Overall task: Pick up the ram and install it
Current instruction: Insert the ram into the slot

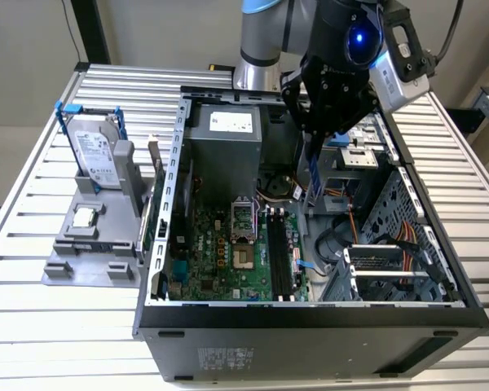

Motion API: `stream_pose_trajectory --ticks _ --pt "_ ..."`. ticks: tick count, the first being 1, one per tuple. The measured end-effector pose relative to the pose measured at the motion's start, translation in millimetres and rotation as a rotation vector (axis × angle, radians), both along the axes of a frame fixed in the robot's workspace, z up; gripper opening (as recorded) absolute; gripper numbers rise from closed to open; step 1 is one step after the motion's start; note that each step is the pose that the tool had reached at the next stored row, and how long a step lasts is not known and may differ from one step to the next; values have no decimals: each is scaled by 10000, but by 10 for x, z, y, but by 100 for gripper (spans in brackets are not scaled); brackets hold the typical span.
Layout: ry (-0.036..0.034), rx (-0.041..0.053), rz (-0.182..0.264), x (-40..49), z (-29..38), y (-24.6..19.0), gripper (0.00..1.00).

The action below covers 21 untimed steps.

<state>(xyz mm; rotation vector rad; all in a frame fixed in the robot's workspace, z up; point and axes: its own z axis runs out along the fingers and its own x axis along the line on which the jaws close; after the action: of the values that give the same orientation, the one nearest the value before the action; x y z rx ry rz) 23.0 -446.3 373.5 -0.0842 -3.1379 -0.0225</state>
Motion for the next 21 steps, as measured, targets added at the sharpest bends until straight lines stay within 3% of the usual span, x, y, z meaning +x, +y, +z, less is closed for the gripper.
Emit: stream_pose_trajectory --ticks 21 --pt "0 -88 -135 23 -98 0 0"
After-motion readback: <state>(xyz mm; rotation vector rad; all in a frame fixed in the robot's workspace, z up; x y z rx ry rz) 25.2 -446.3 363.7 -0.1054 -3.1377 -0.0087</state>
